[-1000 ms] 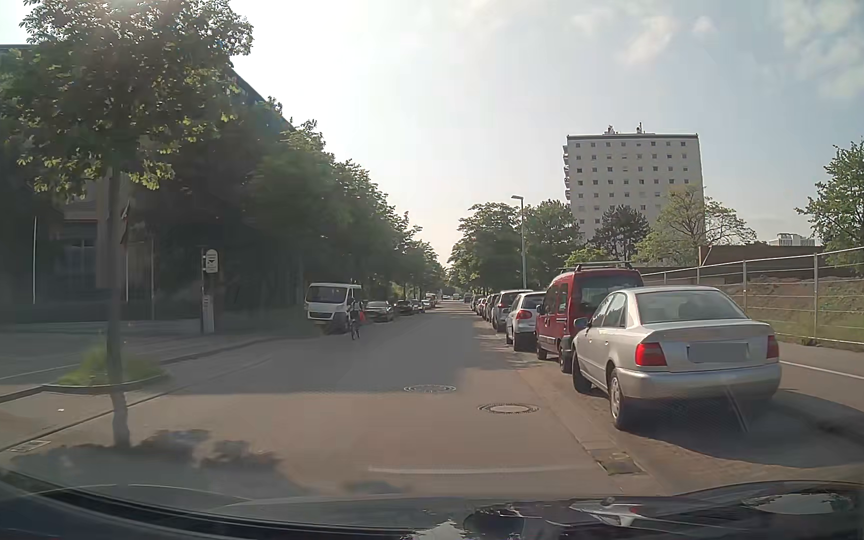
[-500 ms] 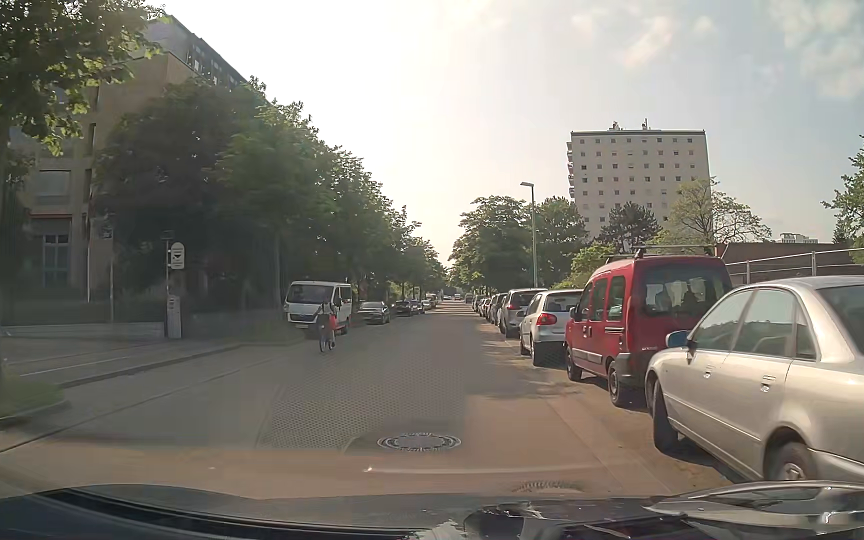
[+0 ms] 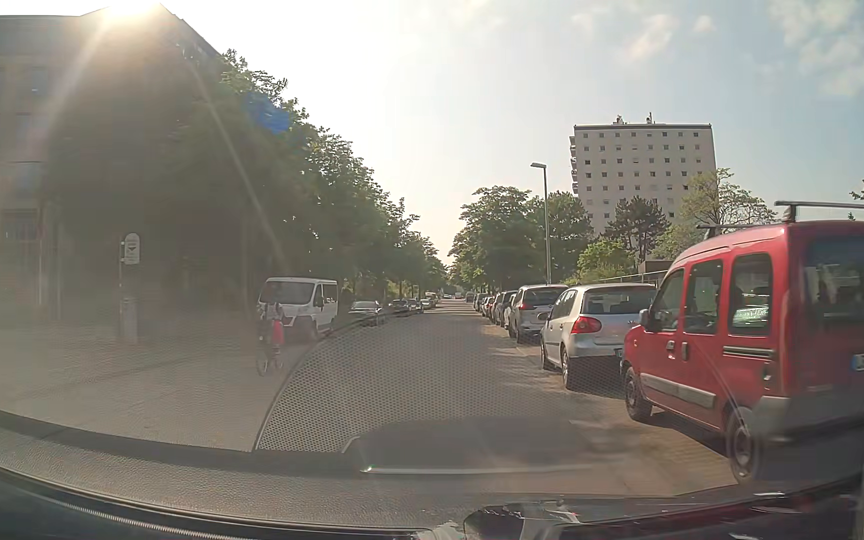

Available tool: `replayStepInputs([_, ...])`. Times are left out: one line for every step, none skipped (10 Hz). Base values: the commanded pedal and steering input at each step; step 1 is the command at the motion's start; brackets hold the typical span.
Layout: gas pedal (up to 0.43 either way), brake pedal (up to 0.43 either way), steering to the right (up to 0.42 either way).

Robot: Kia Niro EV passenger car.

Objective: Follow the waypoints while adhering to traffic rules and regulations

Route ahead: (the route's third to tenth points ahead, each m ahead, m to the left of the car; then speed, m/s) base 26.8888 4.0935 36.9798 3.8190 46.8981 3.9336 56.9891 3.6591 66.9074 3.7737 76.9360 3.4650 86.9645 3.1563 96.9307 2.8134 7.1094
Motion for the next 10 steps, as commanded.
replayStepInputs([0.059,0.000,0.002])
replayStepInputs([0.059,0.000,0.006])
replayStepInputs([0.059,0.000,0.006])
replayStepInputs([0.059,0.000,0.003])
replayStepInputs([0.059,0.000,0.002])
replayStepInputs([0.059,0.000,0.003])
replayStepInputs([0.059,0.000,0.003])
replayStepInputs([0.059,0.000,0.003])
replayStepInputs([0.059,0.000,0.003])
replayStepInputs([0.059,0.000,0.003])
